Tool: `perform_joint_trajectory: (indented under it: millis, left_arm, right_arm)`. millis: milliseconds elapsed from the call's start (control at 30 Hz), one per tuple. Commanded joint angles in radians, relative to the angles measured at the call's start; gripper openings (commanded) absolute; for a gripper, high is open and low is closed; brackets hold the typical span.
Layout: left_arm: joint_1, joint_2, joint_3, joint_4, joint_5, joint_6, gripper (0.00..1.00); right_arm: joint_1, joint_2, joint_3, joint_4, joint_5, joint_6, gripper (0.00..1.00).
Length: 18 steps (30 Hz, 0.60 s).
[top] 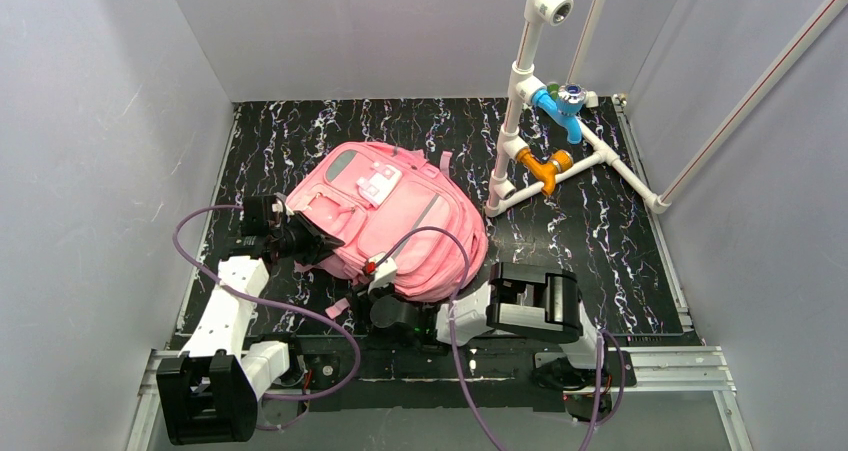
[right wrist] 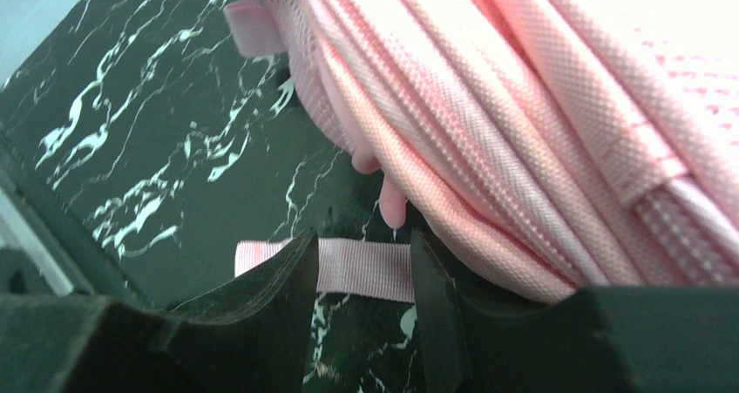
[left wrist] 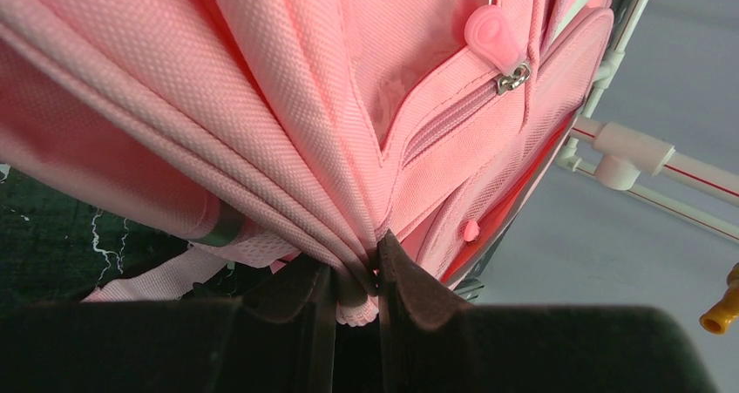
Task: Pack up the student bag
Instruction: Zip the student bag at the center of the board.
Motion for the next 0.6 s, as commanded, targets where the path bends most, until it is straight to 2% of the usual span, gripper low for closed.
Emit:
perform_joint_trajectory:
  millis: [0, 133, 367, 433, 500, 567]
  left_arm:
    - [-0.003, -0.061, -0.017, -0.073, 0.124, -0.006, 0.00]
    - [-0.003, -0.067, -0.025, -0.078, 0.123, -0.005, 0.00]
    - [-0.003, -0.068, -0.027, -0.083, 0.121, -0.013, 0.00]
    - [-0.003, -0.069, -0.023, -0.089, 0.114, -0.011, 0.00]
    - [-0.003, -0.069, -0.024, -0.092, 0.110, -0.010, 0.00]
    - [-0.003, -0.068, -0.026, -0.094, 0.102, -0.008, 0.00]
  right_arm:
    - [-0.046, 0.045, 0.088, 0.030, 0.198, 0.046, 0.51]
    - [-0.047, 0.082, 0.163, -0.006, 0.252, 0.052, 0.47]
    - [-0.047, 0.124, 0.264, -0.041, 0.330, 0.037, 0.36]
    - [-0.047, 0.136, 0.275, -0.026, 0.339, 0.001, 0.28]
    - [-0.048, 0.146, 0.277, 0.016, 0.343, -0.040, 0.11]
    - [-0.050, 0.140, 0.274, 0.034, 0.329, -0.063, 0.04]
